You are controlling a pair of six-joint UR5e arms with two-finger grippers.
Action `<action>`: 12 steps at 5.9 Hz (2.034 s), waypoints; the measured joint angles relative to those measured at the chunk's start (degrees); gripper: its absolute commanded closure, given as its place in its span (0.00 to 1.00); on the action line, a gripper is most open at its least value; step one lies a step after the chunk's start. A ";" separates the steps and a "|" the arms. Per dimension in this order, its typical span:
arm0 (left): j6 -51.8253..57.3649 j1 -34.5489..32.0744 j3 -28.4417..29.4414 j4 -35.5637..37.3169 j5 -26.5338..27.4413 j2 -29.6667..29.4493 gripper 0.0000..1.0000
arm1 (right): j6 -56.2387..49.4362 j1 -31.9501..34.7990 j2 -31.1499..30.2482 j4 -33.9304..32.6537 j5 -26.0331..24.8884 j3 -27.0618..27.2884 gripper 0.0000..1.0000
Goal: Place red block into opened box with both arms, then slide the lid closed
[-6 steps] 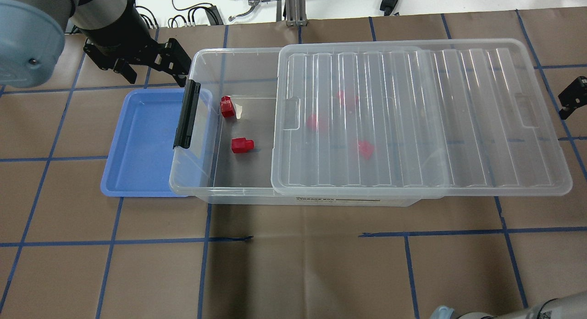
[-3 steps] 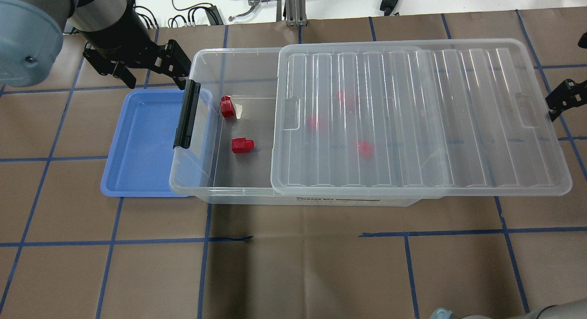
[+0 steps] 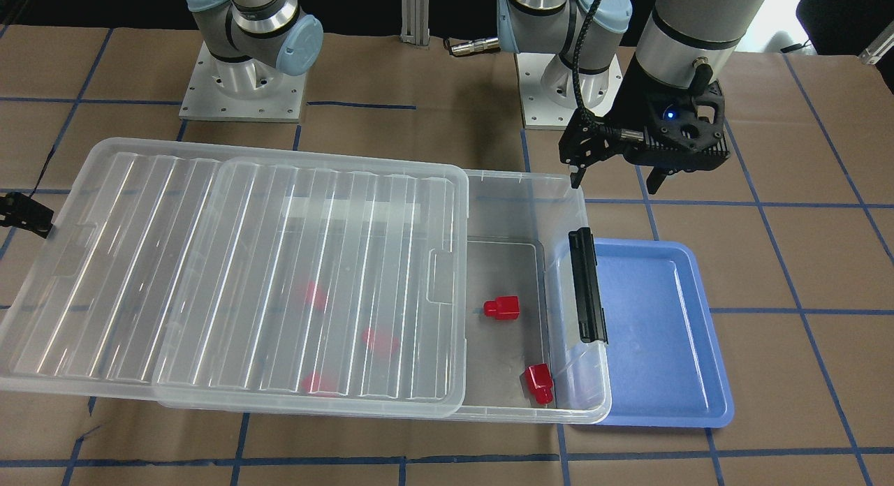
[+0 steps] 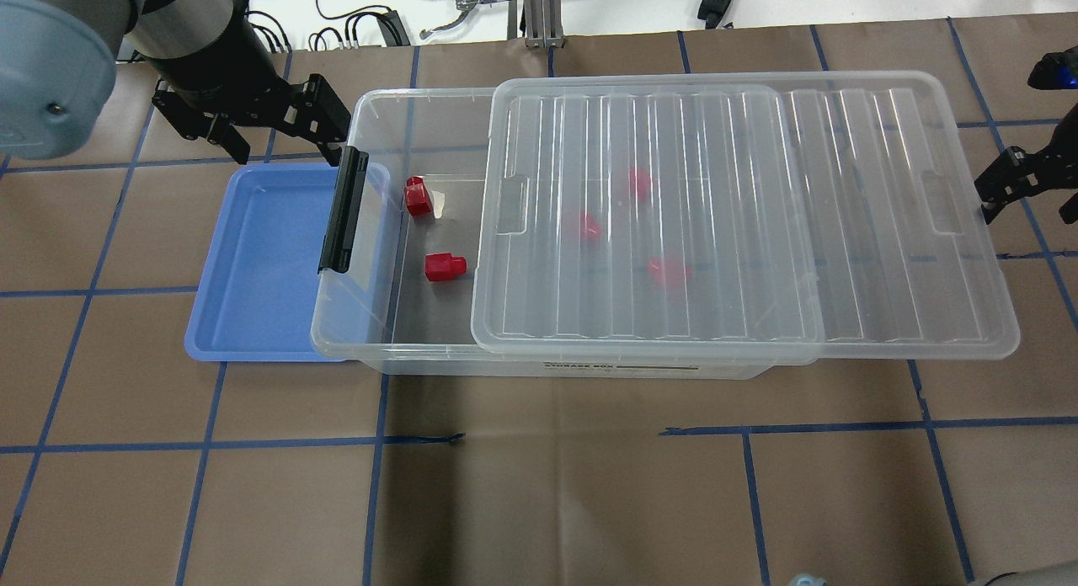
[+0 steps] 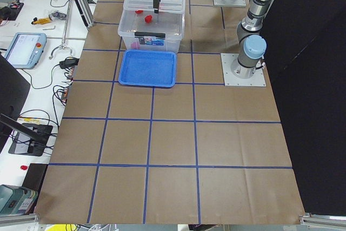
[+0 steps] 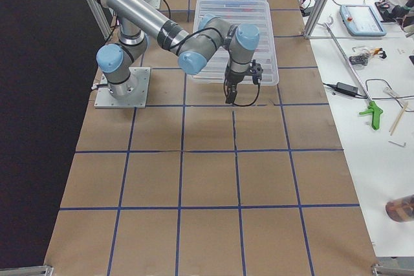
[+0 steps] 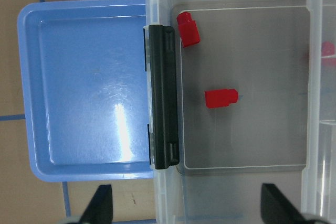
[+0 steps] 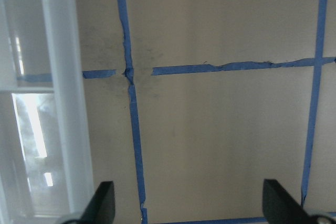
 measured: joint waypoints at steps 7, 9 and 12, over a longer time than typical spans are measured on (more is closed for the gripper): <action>0.14 -0.02 0.00 0.11 -0.09 -0.04 0.02 | 2.45 6.96 -2.07 -0.70 2.50 2.52 0.00; 0.15 -0.02 0.00 0.11 -0.09 -0.04 0.02 | 3.96 8.73 -2.07 -0.68 3.58 2.57 0.00; 0.15 -0.06 0.00 0.11 -0.09 -0.04 0.02 | 4.59 10.00 -2.01 -0.56 5.69 2.66 0.00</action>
